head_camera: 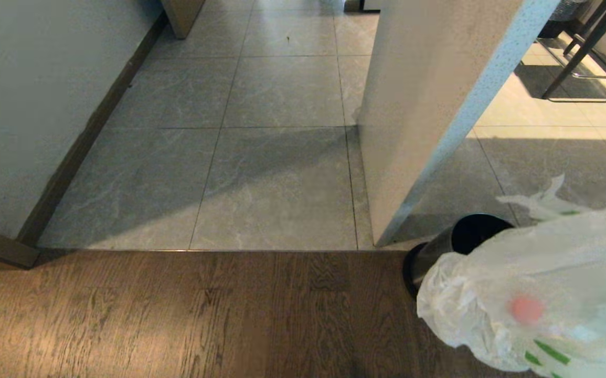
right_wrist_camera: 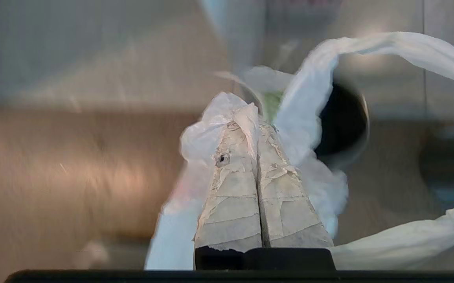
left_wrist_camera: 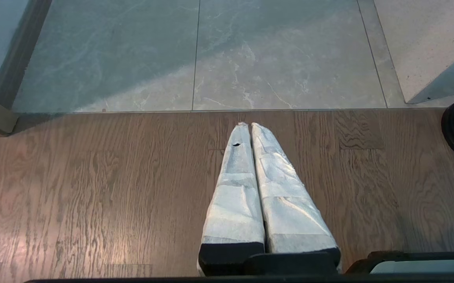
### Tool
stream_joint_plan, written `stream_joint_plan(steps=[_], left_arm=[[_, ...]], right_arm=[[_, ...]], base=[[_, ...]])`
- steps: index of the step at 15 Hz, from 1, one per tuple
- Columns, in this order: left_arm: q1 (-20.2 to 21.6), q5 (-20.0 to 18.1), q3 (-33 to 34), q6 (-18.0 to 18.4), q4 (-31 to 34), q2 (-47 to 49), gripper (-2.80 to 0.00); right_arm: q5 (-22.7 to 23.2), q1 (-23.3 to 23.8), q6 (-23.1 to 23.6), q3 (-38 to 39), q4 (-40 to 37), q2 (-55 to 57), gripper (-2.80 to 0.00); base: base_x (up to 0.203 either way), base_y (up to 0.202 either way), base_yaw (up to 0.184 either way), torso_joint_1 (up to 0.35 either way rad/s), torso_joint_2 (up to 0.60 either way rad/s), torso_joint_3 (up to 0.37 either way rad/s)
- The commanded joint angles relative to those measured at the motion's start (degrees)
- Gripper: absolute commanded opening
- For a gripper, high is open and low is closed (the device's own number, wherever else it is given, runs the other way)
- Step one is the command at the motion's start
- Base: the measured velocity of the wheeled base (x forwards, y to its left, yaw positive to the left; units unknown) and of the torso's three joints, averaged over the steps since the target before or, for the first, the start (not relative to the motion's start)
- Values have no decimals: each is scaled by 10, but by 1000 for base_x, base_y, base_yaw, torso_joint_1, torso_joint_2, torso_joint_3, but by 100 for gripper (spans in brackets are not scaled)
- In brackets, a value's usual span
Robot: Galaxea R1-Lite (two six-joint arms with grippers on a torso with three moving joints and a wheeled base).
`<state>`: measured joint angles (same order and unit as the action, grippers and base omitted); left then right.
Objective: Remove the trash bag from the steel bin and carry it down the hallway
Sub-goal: Put the trash bag at the door
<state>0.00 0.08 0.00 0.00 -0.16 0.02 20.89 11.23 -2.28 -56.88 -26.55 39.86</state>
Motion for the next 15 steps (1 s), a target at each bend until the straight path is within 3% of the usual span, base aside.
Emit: stream_joint_plan(steps=[1, 6, 7, 10, 15], left_arm=[[0, 0, 0, 0, 0, -1, -280], [0, 0, 1, 0, 0, -1, -280], [0, 0, 0, 0, 0, -1, -280], [0, 0, 0, 0, 0, -1, -280], [0, 0, 1, 0, 0, -1, -280]], right_arm=[[-10, -4, 31, 71, -18, -84, -280], [-72, -45, 79, 290, -27, -201, -280], [-84, -54, 86, 326, -5, -220, -280], [-104, -64, 91, 435, 175, -236, -280], [-124, -62, 82, 542, 268, -238, -280]], base=[[0, 0, 0, 0, 0, 0], [0, 0, 0, 0, 0, 0], [0, 0, 0, 0, 0, 0], [0, 0, 0, 0, 0, 0], [0, 0, 0, 0, 0, 0]])
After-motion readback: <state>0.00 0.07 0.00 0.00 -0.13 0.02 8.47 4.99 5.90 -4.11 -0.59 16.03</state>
